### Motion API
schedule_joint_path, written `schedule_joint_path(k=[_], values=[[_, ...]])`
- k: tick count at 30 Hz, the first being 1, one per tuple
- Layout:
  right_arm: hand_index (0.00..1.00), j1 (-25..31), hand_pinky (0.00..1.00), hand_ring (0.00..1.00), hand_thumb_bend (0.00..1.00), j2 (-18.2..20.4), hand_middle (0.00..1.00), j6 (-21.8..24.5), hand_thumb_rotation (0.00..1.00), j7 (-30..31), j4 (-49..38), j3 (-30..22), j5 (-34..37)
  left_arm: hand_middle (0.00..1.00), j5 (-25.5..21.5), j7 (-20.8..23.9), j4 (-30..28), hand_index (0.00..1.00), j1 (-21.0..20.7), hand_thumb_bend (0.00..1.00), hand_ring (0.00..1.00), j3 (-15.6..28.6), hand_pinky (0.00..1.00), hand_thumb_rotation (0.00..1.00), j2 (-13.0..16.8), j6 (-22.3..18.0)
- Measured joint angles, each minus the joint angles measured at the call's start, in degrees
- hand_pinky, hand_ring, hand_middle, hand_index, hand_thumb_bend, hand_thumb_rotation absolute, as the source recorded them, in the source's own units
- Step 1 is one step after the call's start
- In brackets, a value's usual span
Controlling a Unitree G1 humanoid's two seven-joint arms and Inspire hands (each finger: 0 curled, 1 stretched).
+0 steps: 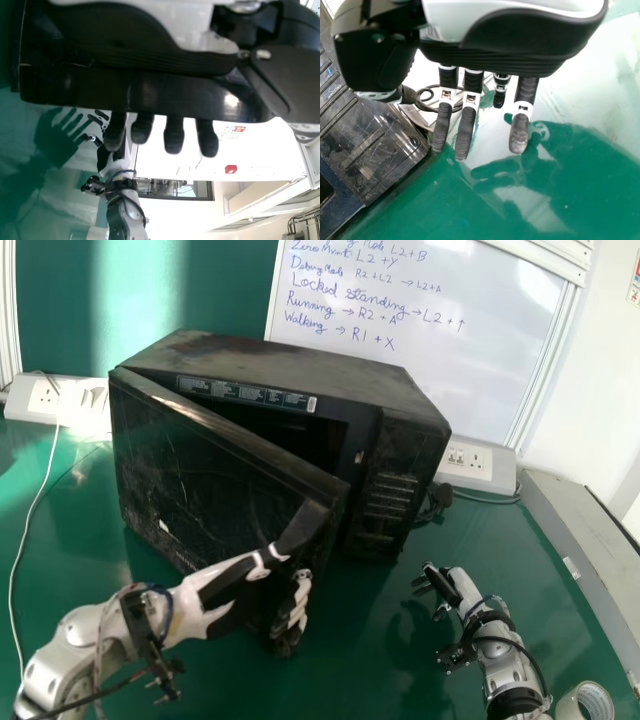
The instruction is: Open the door of oven
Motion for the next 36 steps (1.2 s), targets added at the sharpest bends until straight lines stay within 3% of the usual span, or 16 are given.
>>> schedule_joint_path(k=[6,14,21,28,33,36], values=[[0.5,-0.14,0.32,0.38,0.5,-0.02,0.48,0.03,0.16,0.5,-0.02,-0.13,0.12,0.07,-2.68,1.57,-4.96,0.08,1.91,0.76,0.02,2.03,0.0,0.68,1.53,5.54],[0.5,-0.14,0.32,0.38,0.49,-0.03,0.46,0.18,0.17,0.74,0.07,-0.22,0.15,0.05,-4.87,1.65,-7.09,0.06,3.84,0.77,0.01,4.54,0.0,0.72,3.23,7.75],[0.5,-0.14,0.3,0.36,0.49,-0.08,0.46,0.18,0.17,0.73,0.32,-0.33,0.16,0.05,-6.89,1.64,-9.3,0.05,5.84,0.9,0.0,5.61,0.0,0.7,4.97,8.72],[0.5,-0.13,0.29,0.35,0.5,-0.16,0.45,0.19,0.16,0.5,0.41,-0.31,0.1,0.04,-10.53,1.71,-11.24,0.05,6.97,0.85,0.0,7.29,0.0,0.62,6.8,12.27],[0.5,-0.13,0.28,0.35,0.5,-0.14,0.45,0.21,0.16,0.47,0.52,-0.75,0.27,0.03,-12.52,1.37,-11.87,0.04,7.14,0.84,0.0,8.02,0.0,0.66,9.03,13.58],[0.5,-0.12,0.28,0.35,0.5,-0.12,0.45,0.2,0.16,0.47,0.57,-1.11,0.4,0.03,-14.07,1.18,-12.06,0.04,7.52,0.79,0.0,8.61,0.0,0.63,10.22,14.01]])
